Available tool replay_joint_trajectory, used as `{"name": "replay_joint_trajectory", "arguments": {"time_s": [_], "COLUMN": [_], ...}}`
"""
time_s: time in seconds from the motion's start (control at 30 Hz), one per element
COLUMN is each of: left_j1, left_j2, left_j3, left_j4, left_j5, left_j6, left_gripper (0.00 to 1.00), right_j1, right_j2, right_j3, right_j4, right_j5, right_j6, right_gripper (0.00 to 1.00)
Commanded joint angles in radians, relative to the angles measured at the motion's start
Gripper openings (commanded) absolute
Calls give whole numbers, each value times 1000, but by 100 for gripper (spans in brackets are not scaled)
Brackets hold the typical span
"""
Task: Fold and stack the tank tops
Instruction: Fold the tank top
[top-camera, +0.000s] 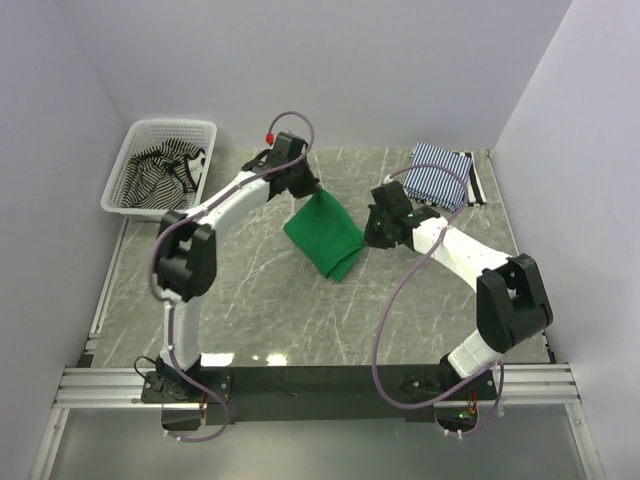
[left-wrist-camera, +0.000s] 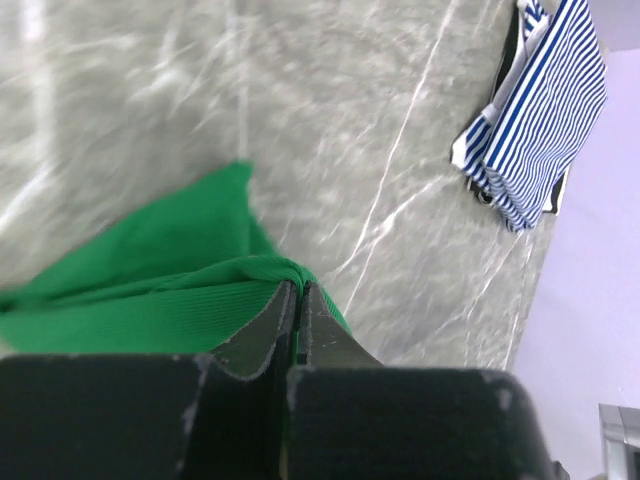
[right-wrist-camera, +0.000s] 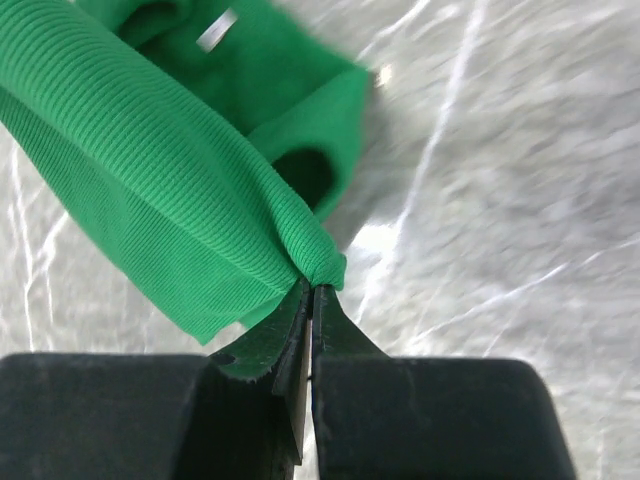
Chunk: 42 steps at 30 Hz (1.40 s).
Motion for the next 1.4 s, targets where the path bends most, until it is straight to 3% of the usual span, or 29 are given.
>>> {"name": "replay_joint_trajectory", "arguments": {"time_s": [0.0,0.1,0.17,0.2,0.23,0.3,0.33,0.43,0.6,0.67,0.9,0.97,1.37], "left_j1": [2,1,1,1,1,1,1,8,36,36,-36,-50,-75], "left_j2": [114,232,304,326,353,352,337,237,72,0,-39,-32,130], "left_j3": [160,284,338,352,375,366,326,215,93,-13,-182,-209,-243], "left_j4": [56,65,94,101,101,119,160,243,275,298,293,300,297], "left_j5": [63,116,164,175,184,205,202,199,161,149,190,187,195], "left_j6": [18,20,24,23,27,35,40,50,43,21,-13,-13,30], "left_gripper": [1,2,15,23,40,51,59,68,66,61,30,26,25], "right_j1": [-74,-133,-158,-167,-181,-187,-189,-191,-177,-158,-114,-114,-157], "right_j2": [44,95,138,151,176,184,170,129,41,-2,134,159,322], "right_j3": [54,72,85,89,101,104,95,81,83,75,155,151,128], "right_j4": [29,49,63,64,61,66,70,81,60,84,95,116,121], "right_j5": [-17,-19,-22,-22,-22,-23,-14,7,98,90,18,3,1], "right_j6": [-27,-24,-19,-19,-19,-22,-21,-9,-2,-10,-22,-16,8], "right_gripper": [0,0,0,7,13,36,40,48,49,49,46,46,46]}}
